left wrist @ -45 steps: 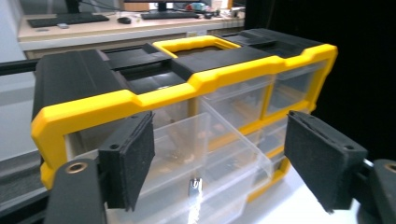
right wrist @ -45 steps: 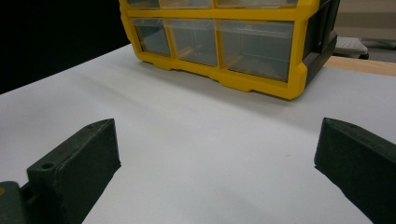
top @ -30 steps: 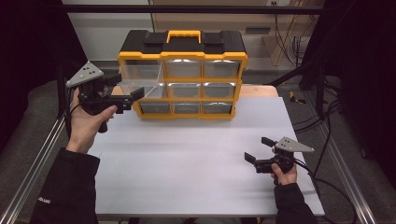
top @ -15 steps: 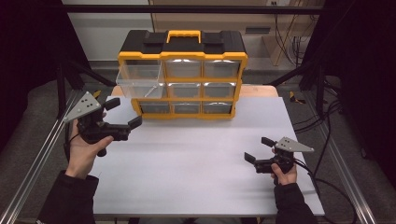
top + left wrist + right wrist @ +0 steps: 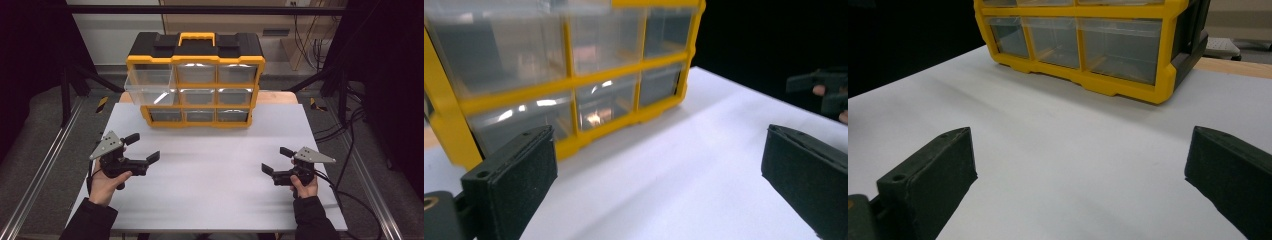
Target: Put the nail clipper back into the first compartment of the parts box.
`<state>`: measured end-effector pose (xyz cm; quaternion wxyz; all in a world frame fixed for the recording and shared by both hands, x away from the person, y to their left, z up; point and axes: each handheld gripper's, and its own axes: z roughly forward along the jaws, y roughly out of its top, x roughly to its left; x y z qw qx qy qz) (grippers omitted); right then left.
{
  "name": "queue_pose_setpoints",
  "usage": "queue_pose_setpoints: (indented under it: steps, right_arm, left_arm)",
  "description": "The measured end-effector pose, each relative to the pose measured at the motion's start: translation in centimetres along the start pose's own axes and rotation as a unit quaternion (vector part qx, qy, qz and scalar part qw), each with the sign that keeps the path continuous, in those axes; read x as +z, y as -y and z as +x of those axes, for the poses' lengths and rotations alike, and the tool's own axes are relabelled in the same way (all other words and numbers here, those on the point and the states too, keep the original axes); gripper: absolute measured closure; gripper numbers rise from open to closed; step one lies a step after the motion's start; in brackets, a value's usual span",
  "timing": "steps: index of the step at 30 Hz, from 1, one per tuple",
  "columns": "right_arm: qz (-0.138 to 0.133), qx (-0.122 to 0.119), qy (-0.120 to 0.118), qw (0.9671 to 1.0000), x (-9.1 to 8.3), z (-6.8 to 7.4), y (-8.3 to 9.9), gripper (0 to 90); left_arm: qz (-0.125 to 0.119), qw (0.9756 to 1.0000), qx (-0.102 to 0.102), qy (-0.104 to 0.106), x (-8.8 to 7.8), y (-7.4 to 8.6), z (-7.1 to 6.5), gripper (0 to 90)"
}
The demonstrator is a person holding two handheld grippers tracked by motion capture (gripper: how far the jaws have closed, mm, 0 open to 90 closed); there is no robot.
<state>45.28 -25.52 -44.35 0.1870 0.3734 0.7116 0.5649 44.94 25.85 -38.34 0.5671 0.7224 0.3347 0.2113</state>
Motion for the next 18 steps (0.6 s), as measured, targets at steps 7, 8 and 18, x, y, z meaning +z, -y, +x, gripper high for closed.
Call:
queue_pose_setpoints:
  steps: [7,8,18]
  right_arm:
    - [0.003,0.000,-0.001,1.0000,0.0,0.0,0.1,0.5]
    - [0.003,0.000,-0.001,1.0000,0.0,0.0,0.1,0.5]
    - [0.008,-0.001,-0.001,1.0000,0.1,0.0,0.2,0.5]
  left_arm:
    - [0.013,0.9999,-0.004,-0.005,0.1,2.6,0.8,1.9]
    - [0.014,0.9999,-0.006,-0.005,0.1,2.9,0.9,2.0]
    - [0.013,0.9998,-0.005,-0.017,-0.3,4.8,1.6,1.8]
